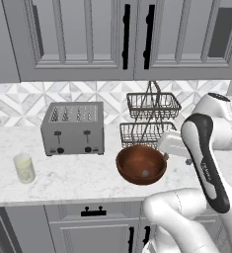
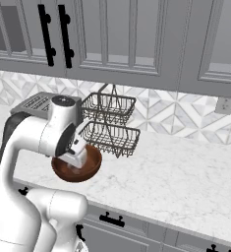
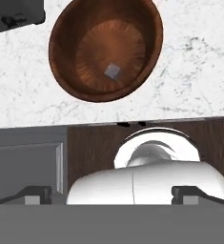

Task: Grab a lemon wedge from the fridge and one ice cube from the ice bowl, and put them in the glass of lemonade.

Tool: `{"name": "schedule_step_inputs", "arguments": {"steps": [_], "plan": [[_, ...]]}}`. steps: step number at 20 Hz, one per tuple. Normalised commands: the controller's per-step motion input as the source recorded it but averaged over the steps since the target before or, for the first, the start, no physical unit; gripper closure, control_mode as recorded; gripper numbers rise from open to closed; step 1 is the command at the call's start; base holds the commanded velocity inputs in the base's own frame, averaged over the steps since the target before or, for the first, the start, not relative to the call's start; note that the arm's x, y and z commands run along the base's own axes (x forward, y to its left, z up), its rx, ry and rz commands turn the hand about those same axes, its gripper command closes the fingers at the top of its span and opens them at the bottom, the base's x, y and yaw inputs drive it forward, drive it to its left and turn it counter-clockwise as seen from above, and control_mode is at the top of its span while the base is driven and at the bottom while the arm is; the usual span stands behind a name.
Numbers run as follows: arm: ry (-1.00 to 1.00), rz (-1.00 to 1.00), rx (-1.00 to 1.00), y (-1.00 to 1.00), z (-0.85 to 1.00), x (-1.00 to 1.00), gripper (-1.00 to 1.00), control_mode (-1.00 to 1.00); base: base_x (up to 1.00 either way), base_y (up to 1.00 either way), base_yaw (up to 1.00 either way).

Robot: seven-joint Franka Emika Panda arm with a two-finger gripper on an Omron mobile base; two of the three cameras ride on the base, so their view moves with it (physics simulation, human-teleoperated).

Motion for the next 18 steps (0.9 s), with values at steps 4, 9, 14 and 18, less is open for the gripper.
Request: {"name": "schedule_step_inputs", "arguments": {"steps": [4, 9, 14, 18], "plan": [[-0.02, -0.04, -0.01, -0.17, -0.26, -0.26, -1.0, -1.0, 0.0, 0.0, 0.0], [0.0, 0.0, -0.29, -0.02, 0.09, -0.27, -1.0, -1.0, 0.0, 0.0, 0.0], [0.07, 0.0, -0.22, 0.0, 0.31, -0.03, -1.0, -1.0, 0.0, 0.0, 0.0], [-0.02, 0.0, 0.0, 0.0, 0.0, -0.08, -1.0, -1.0, 0.0, 0.0, 0.0]]}}
